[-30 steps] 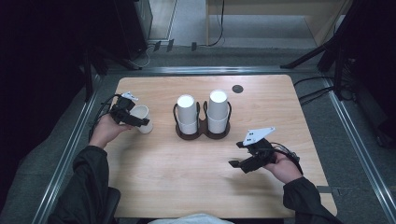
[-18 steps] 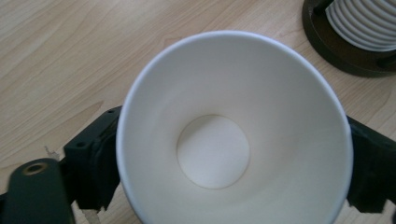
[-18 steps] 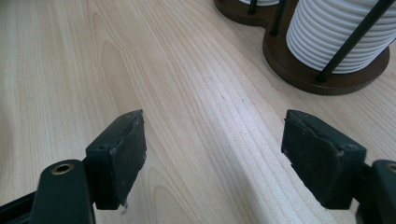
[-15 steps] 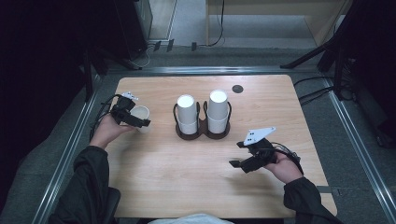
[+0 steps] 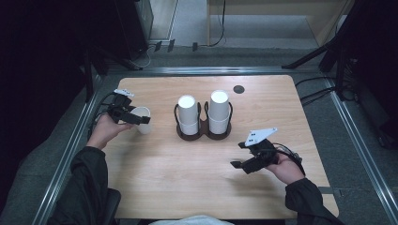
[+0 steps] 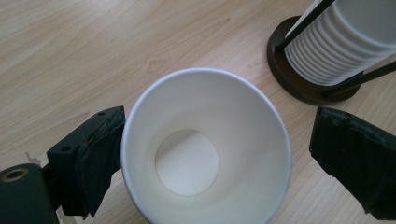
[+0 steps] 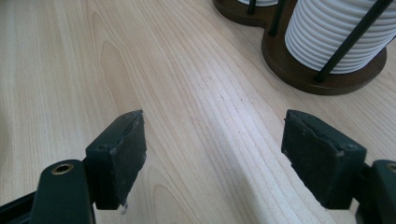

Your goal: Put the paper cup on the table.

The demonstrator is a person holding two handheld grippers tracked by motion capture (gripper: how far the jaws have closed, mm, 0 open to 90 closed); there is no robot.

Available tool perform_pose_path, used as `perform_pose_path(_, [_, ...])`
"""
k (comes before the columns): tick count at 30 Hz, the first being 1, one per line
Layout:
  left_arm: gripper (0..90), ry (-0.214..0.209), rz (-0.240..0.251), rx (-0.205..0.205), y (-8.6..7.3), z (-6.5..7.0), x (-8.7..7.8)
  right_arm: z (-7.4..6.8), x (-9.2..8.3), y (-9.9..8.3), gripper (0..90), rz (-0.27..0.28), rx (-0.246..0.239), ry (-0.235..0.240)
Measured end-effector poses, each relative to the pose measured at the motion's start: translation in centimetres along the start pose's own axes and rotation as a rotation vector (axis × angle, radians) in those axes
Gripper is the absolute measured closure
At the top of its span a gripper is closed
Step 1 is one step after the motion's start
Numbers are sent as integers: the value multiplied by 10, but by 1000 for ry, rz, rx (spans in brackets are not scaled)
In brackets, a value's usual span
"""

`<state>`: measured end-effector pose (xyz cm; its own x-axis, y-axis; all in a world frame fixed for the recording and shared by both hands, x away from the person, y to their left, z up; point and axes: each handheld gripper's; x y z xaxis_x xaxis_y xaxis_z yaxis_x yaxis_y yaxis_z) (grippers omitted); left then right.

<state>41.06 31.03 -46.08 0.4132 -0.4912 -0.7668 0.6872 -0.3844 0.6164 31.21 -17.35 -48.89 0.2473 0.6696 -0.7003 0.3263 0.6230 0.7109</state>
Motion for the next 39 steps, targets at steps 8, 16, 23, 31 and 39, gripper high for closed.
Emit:
perform_pose_path(8, [49, -21, 15, -17, 2, 1, -10, 0, 2, 1, 222, -8, -1, 7])
perform_pose_path(16, [50, 3, 47, -8, 2, 7, -25, 1, 2, 3, 222, -1, -8, 10])
perform_pose_path(23, [58, -5, 75, 15, 4, 22, -39, 1, 6, 6, 222, -6, -19, 21])
perform_pose_path(31, [65, -30, 74, 33, 3, 40, -44, 3, 9, 11, 222, -8, -28, 33])
perform_pose_path(39, [65, -63, 70, 47, 2, 56, -45, 6, 11, 15, 222, -7, -31, 38])
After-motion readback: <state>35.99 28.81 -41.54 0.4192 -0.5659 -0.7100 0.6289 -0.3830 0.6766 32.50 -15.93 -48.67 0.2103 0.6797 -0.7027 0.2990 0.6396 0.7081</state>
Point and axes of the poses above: each handheld gripper's, and its own axes: x roughly forward along the jaws, y roughly out of its top, z roughly to its right, and after that the axes turned 1 degree about -y, right-handed
